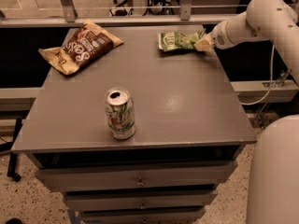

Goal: Move green jalapeno chip bag near 7up can

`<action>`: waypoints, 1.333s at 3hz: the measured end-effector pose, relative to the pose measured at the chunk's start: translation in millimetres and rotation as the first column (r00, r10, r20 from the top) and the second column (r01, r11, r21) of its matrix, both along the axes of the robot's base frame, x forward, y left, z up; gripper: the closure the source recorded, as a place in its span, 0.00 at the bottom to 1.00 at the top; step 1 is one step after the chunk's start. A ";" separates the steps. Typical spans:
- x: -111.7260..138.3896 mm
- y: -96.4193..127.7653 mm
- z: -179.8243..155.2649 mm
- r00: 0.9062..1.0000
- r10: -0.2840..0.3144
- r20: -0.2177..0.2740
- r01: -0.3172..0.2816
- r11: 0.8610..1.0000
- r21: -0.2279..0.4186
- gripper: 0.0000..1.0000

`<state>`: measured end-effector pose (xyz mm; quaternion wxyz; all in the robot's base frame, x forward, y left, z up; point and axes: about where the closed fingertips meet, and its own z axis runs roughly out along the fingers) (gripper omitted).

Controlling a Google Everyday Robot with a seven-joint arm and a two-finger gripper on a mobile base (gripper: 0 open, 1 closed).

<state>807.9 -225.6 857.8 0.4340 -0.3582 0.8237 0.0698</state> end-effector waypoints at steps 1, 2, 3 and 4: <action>-1.8 -0.2 2.7 1.000 0.007 0.004 -0.007 1.000 0.003 0.88; -15.5 12.8 24.5 0.997 0.069 0.036 -0.069 0.998 0.003 1.00; -52.3 40.7 57.8 0.981 0.181 0.067 -0.181 0.983 -0.011 1.00; -102.1 73.0 79.9 0.954 0.289 0.085 -0.289 0.957 -0.011 1.00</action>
Offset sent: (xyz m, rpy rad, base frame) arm -0.0536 0.0367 0.0810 0.0062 -0.1187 0.2076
